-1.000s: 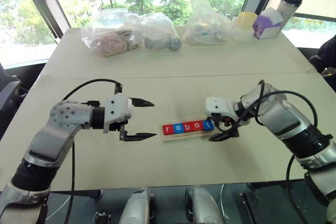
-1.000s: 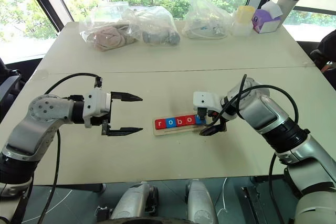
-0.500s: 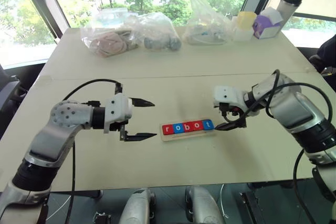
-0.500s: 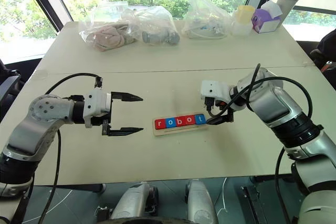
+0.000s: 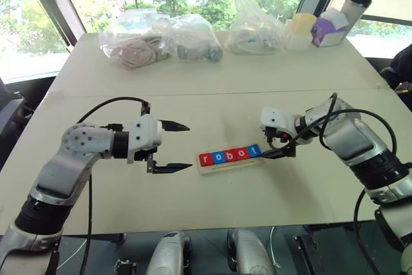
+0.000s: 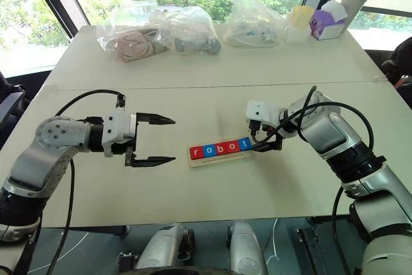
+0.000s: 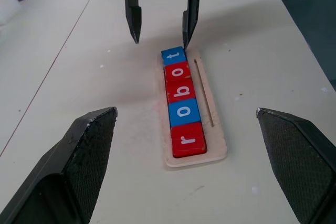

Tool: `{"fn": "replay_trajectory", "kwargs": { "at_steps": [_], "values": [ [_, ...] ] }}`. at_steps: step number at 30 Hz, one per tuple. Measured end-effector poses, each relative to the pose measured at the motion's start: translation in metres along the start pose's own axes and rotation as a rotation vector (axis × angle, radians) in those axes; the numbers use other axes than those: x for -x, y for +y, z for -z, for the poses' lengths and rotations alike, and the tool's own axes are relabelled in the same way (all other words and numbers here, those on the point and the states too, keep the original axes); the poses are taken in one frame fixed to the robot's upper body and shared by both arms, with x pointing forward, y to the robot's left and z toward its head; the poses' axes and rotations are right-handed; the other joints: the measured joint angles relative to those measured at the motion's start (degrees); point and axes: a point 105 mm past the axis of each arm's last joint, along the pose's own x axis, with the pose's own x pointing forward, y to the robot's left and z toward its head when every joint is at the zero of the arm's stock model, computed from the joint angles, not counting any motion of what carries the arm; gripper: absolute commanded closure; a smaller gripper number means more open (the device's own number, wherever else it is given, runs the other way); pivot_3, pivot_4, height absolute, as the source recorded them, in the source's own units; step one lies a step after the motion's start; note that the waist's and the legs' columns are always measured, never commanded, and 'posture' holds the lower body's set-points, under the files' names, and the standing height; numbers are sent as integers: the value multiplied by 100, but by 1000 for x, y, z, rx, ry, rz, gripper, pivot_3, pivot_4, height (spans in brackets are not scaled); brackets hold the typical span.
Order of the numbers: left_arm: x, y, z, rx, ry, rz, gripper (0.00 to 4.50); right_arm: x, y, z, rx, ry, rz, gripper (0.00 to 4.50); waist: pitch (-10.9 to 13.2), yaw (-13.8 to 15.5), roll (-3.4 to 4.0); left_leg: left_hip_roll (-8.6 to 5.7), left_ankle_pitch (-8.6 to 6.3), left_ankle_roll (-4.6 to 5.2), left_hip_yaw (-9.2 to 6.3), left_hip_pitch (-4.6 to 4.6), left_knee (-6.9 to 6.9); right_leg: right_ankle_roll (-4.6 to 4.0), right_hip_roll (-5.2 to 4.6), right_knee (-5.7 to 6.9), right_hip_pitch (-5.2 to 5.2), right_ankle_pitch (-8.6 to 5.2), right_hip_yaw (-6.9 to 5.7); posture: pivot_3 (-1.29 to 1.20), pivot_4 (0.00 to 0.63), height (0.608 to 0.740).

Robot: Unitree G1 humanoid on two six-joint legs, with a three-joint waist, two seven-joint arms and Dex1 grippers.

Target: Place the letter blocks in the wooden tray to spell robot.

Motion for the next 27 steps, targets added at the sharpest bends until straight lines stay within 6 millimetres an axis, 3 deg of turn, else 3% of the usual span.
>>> {"fn": "replay_trajectory", "kwargs": {
  "at_steps": [6, 13, 18, 27],
  "values": [
    [0, 0, 0, 0, 0, 0, 0, 8, 5, -2, 6, 0, -25, 43, 0, 4, 0, 0, 0, 0, -1, -1, 0, 1, 3, 0, 0, 0, 0, 0, 150, 740],
    [0, 0, 0, 0, 0, 0, 0, 35, 6, -3, -12, -22, -10, 43, 0, 2, 0, 1, 0, 0, -3, -2, 0, 1, 4, 0, -1, 0, 0, 0, 150, 740],
    [3, -1, 4, 16, 14, -5, 0, 49, 22, -1, -79, -86, -49, 43, 0, 5, 0, 1, 0, 0, -5, -3, 0, 1, 0, 0, -1, 0, 0, 0, 150, 740],
    [20, -2, 14, 144, 57, -49, 0, 77, 51, -19, -220, -260, -82, 43, 0, 3, 0, 2, 0, 0, -13, -4, 0, -1, -21, 1, -2, 0, 0, 0, 150, 740]
  ]
}}
